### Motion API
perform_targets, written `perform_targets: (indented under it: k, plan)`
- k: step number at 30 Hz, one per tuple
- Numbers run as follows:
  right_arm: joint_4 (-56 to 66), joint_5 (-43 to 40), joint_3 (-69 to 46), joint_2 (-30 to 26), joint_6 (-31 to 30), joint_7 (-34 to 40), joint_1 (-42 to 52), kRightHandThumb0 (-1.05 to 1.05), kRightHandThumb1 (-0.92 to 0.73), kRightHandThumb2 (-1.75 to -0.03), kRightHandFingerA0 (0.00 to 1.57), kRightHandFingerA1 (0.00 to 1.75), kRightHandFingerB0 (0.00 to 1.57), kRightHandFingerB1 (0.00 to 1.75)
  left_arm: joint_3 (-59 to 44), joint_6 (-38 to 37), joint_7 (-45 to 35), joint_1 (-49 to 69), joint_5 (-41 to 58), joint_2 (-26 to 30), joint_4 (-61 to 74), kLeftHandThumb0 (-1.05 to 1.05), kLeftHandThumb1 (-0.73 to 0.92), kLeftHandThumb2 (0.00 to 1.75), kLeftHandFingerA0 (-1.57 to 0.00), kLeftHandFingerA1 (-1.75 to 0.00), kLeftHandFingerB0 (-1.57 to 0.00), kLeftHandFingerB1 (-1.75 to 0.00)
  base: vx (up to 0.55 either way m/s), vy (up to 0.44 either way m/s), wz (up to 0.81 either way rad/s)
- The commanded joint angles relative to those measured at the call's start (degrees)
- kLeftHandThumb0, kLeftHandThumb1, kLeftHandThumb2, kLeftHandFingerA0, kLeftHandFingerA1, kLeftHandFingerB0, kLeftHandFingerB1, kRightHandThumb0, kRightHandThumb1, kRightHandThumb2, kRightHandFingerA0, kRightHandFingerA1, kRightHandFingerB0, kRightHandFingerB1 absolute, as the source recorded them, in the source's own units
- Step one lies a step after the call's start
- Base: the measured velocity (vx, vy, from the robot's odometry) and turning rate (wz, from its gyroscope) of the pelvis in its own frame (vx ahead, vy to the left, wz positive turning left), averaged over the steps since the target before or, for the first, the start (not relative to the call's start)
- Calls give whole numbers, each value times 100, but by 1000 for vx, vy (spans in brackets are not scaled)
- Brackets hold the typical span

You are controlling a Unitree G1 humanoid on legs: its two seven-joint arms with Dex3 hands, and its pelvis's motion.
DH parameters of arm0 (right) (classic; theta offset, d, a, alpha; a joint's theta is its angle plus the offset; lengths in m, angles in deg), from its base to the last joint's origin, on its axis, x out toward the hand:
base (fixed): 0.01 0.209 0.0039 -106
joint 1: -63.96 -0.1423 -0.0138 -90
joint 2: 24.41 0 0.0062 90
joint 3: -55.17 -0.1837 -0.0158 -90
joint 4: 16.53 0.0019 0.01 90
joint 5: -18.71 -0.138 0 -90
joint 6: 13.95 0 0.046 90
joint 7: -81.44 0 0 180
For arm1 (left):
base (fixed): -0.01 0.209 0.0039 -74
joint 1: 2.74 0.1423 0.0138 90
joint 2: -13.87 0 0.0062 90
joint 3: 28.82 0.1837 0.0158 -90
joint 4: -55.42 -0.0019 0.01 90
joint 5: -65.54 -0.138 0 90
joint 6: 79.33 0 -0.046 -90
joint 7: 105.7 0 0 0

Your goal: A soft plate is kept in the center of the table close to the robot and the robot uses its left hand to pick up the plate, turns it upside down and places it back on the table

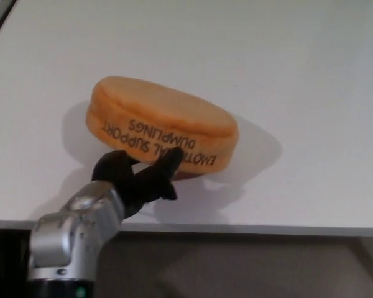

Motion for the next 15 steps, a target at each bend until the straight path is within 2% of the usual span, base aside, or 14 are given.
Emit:
perform_targets:
  k: [1,2,3,4,7,8,11,13,14,15]
  plan:
    - [80,-52,-6,-63,26,-40,6,-71,-71,-106,51,61,31,49,-47,-378,502,-134,-306,-221,-27,-22,54,69,-96,-175,-68,-174,0,0,0]
    - [44,-12,-8,-70,52,-14,-13,-71,-87,-66,58,49,38,33,-52,-347,516,-117,-313,-234,19,-22,54,69,-96,-175,-68,-174,0,0,0]
    - [28,6,-9,-72,64,-3,-22,-71,-87,-66,58,49,38,33,-56,-336,521,-110,-321,-241,37,-22,54,69,-96,-175,-68,-174,0,0,0]
    - [71,-52,-9,-76,-5,-46,-8,-72,-71,-106,52,61,31,49,-92,-305,491,-61,-301,-207,97,-23,55,67,-97,-175,-67,-175,0,0,0]
    - [67,-12,-4,-80,5,-26,-6,-74,-72,-106,52,61,32,49,-145,-110,330,4,-258,-11,223,-26,56,69,-99,-175,-68,-174,0,0,0]
    - [66,-40,-20,-91,10,-43,-20,-71,-71,-106,52,61,32,49,-95,54,222,-28,-260,128,257,-31,61,66,-100,-175,-67,-165,0,0,0]
    - [56,-10,-17,-97,49,-34,-32,-70,-70,-107,50,61,30,49,-116,414,137,-31,-170,363,434,-30,63,65,-101,-175,-65,-163,0,0,0]
    - [63,-3,-11,-86,29,-21,-47,-71,-70,-107,51,61,30,49,-165,746,-110,-26,-19,635,491,-33,65,64,-102,-175,-64,-163,0,0,0]
    - [67,78,-4,-108,17,27,-44,-74,-88,-67,58,49,38,33,-102,1029,-314,-8,46,886,549,-46,46,90,-128,-145,-94,-127,0,0,0]
    - [66,94,-6,-114,31,34,-33,-74,-88,-67,57,49,38,33,-22,1224,-460,-7,77,1070,565,-50,47,90,-129,-148,-98,-132,0,0,0]
